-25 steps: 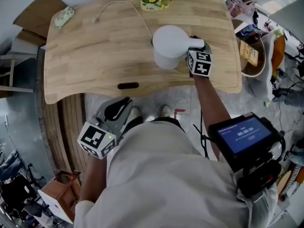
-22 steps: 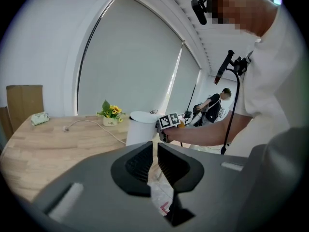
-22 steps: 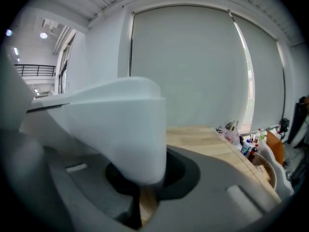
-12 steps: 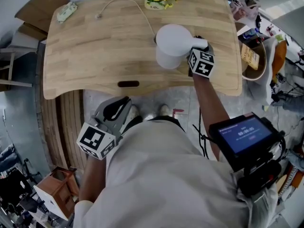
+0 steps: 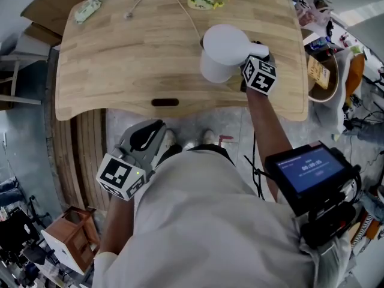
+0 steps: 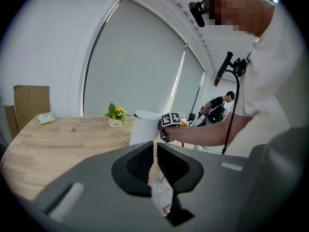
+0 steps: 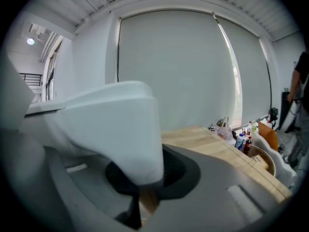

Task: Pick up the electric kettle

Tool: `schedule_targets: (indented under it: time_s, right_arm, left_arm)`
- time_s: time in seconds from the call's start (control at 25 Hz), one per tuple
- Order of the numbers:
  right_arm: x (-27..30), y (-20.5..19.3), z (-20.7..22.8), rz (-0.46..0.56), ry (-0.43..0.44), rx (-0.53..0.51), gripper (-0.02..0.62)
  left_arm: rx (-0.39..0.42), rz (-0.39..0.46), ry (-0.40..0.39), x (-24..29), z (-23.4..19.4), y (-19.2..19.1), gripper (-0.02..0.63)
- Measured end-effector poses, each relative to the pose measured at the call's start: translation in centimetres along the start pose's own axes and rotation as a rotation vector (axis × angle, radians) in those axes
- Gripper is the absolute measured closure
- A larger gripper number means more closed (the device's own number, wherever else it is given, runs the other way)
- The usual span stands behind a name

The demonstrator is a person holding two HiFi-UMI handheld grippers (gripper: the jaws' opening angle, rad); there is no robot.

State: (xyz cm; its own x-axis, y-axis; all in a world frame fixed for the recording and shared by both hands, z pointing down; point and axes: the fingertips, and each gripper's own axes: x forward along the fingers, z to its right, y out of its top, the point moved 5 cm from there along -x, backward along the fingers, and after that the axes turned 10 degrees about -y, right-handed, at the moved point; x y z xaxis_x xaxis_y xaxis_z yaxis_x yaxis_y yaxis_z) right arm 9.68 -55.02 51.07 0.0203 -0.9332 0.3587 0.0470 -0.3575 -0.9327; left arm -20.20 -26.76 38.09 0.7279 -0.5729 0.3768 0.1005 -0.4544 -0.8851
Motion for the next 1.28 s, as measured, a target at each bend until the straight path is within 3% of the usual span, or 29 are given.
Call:
schedule_targets:
  time_s: [0.72,1.0,1.28]
  right_arm:
    - [-2.1,6.5,2.0,0.054,0.012,0.001,0.549]
    - [-9.6,8.4,5.0,0.059,-0.030,-0.023,0.549]
    - [-13.5,7.7,8.7,0.040,-0.108,0.009,0.549]
  left_arm:
    - [-0.006,0.034,-0.101,2.5,-3.5,0.3,0.574]
    - [0.033,0.048,-0.182,0.8,0.1,-0.2,0.574]
    - [0.067,0.020,-0.271,1.3,1.1,-0.5,0.574]
